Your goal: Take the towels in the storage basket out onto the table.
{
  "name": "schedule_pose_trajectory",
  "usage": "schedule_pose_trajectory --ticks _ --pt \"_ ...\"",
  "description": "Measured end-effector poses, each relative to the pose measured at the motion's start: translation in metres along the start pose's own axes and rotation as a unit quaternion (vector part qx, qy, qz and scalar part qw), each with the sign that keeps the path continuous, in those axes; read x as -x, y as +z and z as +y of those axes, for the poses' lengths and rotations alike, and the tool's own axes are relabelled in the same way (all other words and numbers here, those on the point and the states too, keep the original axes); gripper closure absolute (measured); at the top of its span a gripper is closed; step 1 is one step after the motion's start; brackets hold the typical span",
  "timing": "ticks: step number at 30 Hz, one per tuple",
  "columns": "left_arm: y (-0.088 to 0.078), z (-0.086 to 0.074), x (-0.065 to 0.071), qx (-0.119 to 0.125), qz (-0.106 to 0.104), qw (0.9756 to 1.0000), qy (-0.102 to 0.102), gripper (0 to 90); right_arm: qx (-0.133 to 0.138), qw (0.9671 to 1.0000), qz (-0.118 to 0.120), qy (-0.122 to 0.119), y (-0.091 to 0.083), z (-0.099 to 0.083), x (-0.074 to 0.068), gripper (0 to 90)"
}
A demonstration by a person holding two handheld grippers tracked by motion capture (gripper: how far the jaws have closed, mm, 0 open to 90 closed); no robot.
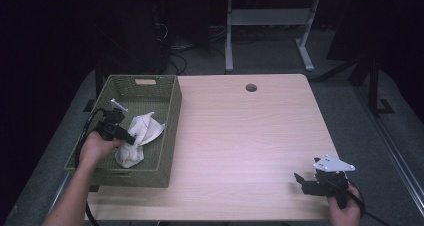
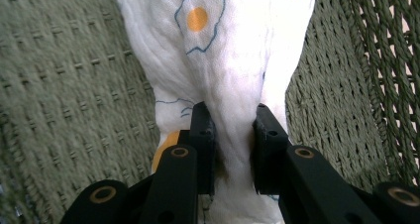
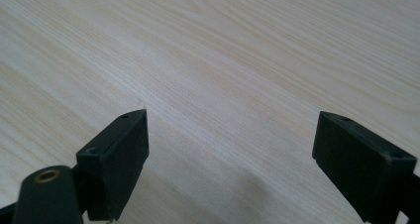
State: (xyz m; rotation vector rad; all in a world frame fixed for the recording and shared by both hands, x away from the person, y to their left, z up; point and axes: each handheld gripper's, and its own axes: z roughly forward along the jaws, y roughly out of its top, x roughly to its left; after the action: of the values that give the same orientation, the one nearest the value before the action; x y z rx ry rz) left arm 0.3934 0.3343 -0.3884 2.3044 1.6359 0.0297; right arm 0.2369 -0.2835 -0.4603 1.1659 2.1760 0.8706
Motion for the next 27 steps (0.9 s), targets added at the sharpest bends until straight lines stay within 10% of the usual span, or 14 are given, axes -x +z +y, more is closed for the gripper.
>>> schedule_pose_trajectory --ticks 27 --pt "-0.026 -0.016 -0.005 0.07 -0.059 0.9958 -0.007 74.5 0.0 1.0 -0.005 0.004 -0.001 0.0 0.003 13.9"
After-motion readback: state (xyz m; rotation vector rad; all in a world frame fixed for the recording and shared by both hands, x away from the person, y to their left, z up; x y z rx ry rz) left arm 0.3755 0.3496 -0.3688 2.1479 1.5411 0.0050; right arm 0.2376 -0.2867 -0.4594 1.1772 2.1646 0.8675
